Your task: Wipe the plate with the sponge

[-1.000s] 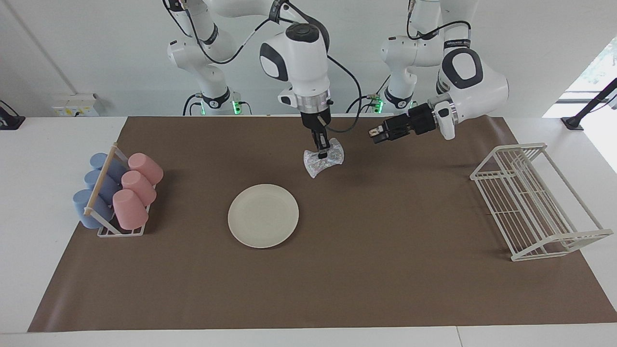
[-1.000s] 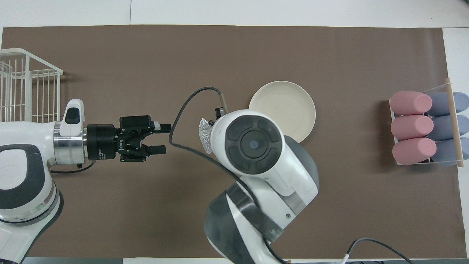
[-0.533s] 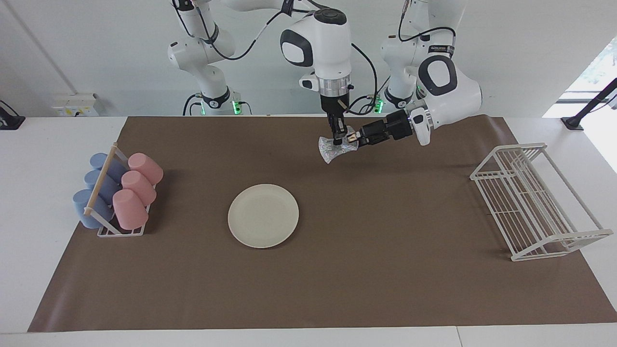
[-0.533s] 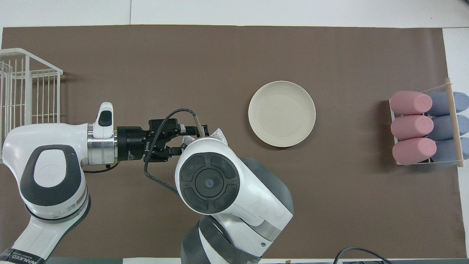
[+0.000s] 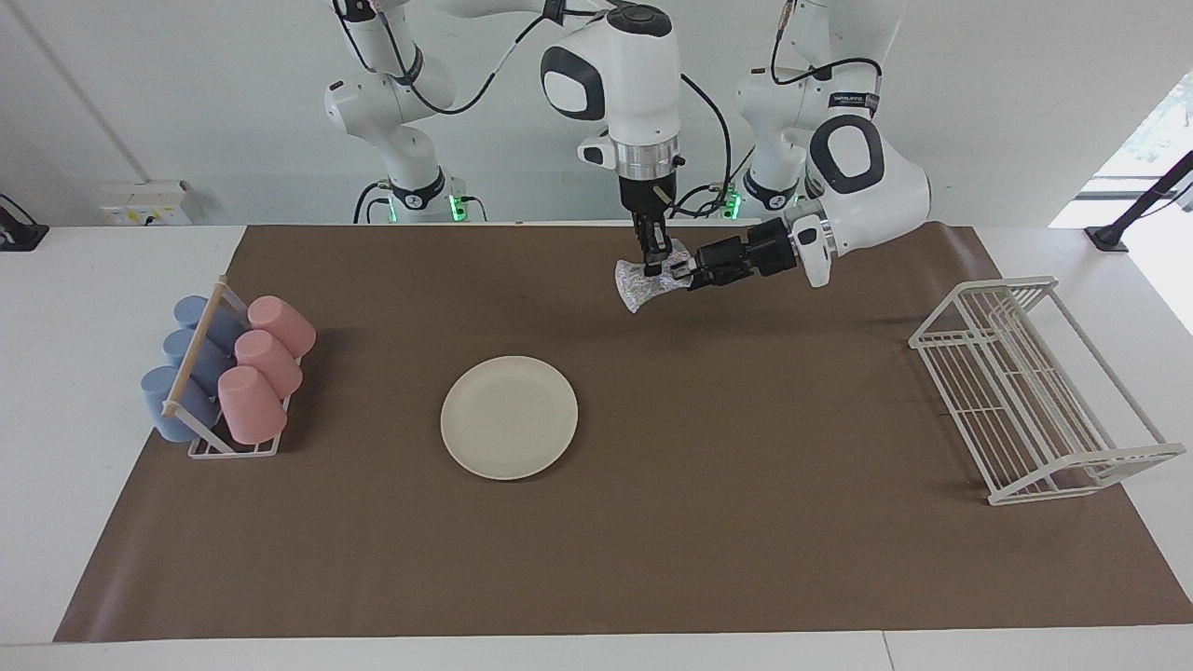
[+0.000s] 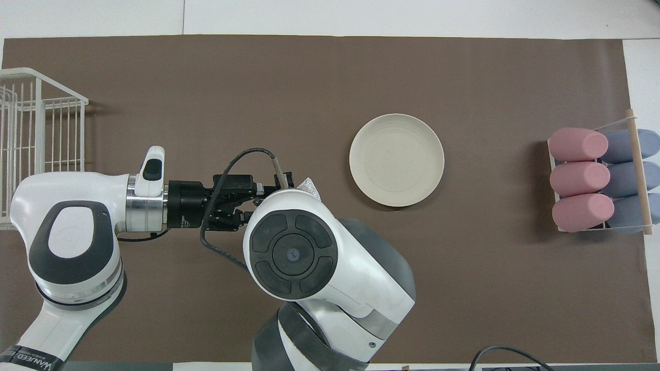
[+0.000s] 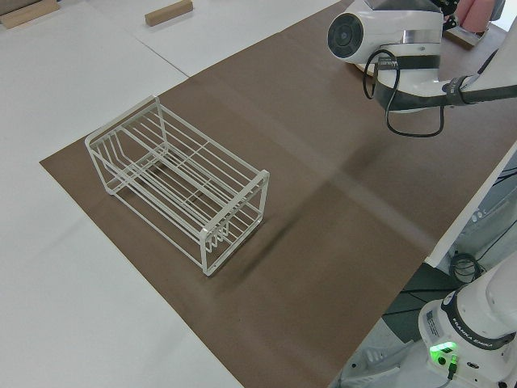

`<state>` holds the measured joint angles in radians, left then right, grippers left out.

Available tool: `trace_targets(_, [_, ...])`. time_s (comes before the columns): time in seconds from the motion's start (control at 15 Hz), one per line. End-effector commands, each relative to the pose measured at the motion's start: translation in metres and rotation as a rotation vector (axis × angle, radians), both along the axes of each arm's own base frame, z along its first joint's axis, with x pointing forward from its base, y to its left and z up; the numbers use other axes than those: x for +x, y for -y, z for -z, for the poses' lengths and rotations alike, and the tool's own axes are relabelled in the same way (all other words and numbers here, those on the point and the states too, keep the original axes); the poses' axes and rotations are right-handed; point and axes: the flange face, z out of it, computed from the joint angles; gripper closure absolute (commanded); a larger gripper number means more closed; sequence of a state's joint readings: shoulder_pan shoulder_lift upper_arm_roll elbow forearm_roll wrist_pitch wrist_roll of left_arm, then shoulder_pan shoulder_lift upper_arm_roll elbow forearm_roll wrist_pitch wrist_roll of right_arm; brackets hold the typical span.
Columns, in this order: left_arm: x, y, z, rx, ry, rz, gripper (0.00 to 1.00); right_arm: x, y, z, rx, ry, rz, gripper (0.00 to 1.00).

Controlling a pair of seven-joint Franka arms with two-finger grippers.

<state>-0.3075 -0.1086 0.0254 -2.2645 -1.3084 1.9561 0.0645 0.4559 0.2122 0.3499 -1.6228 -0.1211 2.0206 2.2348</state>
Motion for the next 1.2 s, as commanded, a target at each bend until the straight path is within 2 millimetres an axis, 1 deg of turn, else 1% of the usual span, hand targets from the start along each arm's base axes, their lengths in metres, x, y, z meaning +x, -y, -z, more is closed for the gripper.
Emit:
trace_targets(0.0, [-0.003,-0.014,-0.003,-0.033,0.018,0.024,0.14,0.005,-0.002,-0.002,-0.015,0.014,0.012,1.00])
trace_targets(0.07, [-0.003,-0.014,-0.002,-0.029,0.019,0.020,0.21,0.005,-0.002,-0.002,-0.015,0.014,0.012,1.00])
trace_targets(0.13, [-0.003,-0.014,-0.002,-0.029,0.020,0.020,0.32,0.005,-0.002,-0.002,-0.014,0.015,0.012,1.00])
trace_targets(0.27, [-0.003,-0.013,-0.002,-0.027,0.014,0.015,0.67,0.005,-0.002,-0.002,-0.013,0.016,0.012,1.00])
trace_targets(0.33, [-0.003,-0.011,-0.002,-0.022,0.014,0.014,0.91,0.005,-0.002,-0.002,-0.013,0.016,0.012,1.00])
trace_targets(0.4, [-0.003,-0.011,-0.002,-0.022,0.004,0.009,1.00,0.006,-0.001,-0.002,-0.013,0.016,0.014,1.00])
trace_targets(0.73, [-0.003,-0.012,-0.002,-0.021,-0.019,0.001,1.00,0.008,-0.001,0.001,-0.012,0.020,-0.005,1.00])
trace_targets(0.8, [-0.003,-0.012,-0.002,-0.022,-0.019,0.000,1.00,0.009,0.000,-0.001,-0.016,0.024,-0.030,0.69])
trace_targets(0.87, [-0.003,-0.012,-0.002,-0.021,-0.019,0.001,1.00,0.009,0.003,0.001,-0.026,0.026,-0.068,0.14])
trace_targets(0.93, [-0.002,-0.012,-0.002,-0.020,-0.018,-0.001,1.00,0.013,0.009,0.002,-0.037,0.027,-0.096,0.00])
trace_targets(1.07, [-0.001,-0.015,-0.002,-0.022,-0.021,-0.009,1.00,0.027,0.024,0.002,-0.057,0.037,-0.172,0.00])
trace_targets(1.13, [0.001,-0.016,-0.003,-0.021,-0.023,-0.013,1.00,0.036,0.037,0.002,-0.073,0.043,-0.225,0.00])
